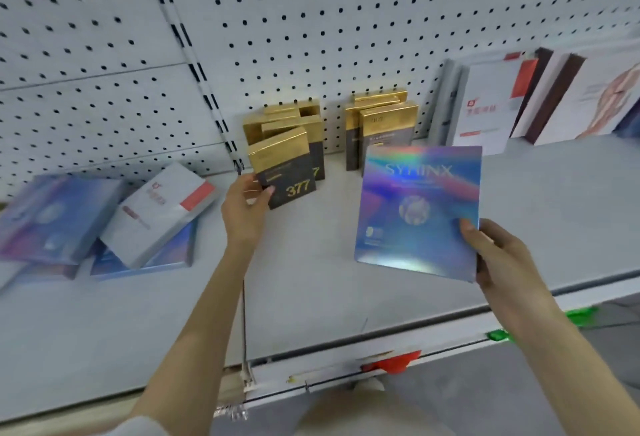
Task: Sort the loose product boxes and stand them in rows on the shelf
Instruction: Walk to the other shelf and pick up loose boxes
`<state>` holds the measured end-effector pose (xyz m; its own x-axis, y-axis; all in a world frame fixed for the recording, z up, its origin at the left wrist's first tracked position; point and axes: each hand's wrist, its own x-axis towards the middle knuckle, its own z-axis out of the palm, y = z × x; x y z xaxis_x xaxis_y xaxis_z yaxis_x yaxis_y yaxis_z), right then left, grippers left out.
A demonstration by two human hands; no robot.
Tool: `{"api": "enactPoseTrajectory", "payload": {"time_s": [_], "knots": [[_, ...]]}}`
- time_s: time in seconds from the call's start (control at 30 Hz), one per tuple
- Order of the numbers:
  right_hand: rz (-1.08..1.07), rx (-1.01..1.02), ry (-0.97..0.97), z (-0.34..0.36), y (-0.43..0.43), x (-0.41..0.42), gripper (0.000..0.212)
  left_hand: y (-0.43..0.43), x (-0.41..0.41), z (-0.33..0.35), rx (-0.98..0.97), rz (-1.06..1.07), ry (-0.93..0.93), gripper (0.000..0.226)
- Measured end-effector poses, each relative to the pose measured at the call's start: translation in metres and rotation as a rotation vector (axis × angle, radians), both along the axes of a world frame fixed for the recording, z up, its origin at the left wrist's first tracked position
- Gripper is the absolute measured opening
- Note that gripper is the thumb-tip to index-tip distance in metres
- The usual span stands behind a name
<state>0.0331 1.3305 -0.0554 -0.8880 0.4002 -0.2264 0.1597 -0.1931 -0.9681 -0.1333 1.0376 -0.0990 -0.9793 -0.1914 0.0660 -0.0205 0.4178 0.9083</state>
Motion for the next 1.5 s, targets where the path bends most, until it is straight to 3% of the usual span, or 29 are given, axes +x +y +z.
{"api": "enactPoseTrajectory", "payload": {"time_s": [0.17,0.43,0.53,0.67,0.8,0.87,1.1,1.2,1.3,1.4,1.5], "knots": [[-0.004,-0.025,-0.013,-0.006,0.005,-0.003,0.061,0.007,-0.01,0.005,0.047,0.079,-0.019,0.029],[0.005,-0.057,-0.043,-0.008,0.011,-0.005,0.053,0.007,-0.015,0.002,0.091,0.102,-0.056,0.022],[-0.001,-0.058,-0.044,-0.008,0.012,-0.005,0.055,0.007,-0.015,0.003,0.071,0.1,-0.069,0.029],[-0.01,-0.075,-0.053,-0.012,0.014,-0.003,0.04,0.012,-0.008,0.005,0.054,0.183,-0.118,0.044],[-0.031,-0.098,-0.07,-0.018,0.016,-0.001,0.033,0.032,0.037,0.006,0.055,0.286,0.042,0.025],[-0.042,-0.123,-0.078,-0.019,0.019,0.0,0.03,0.052,0.063,0.001,0.054,0.139,0.089,0.014],[-0.123,-0.162,-0.055,-0.016,0.044,0.012,0.022,0.148,0.095,-0.006,0.159,-0.523,-0.199,0.016],[-0.186,-0.133,-0.036,-0.018,0.072,0.023,0.023,0.185,0.098,-0.007,0.185,-0.561,-0.212,0.043],[-0.258,-0.069,-0.033,-0.017,0.108,0.035,0.018,0.223,0.099,-0.009,0.171,-0.627,-0.215,0.05],[-0.316,0.08,-0.049,-0.02,0.153,0.044,0.018,0.267,0.104,-0.009,0.136,-0.711,-0.228,0.047],[-0.34,0.178,-0.051,-0.025,0.207,0.05,0.014,0.322,0.109,-0.009,0.131,-0.733,-0.239,0.03]]}}
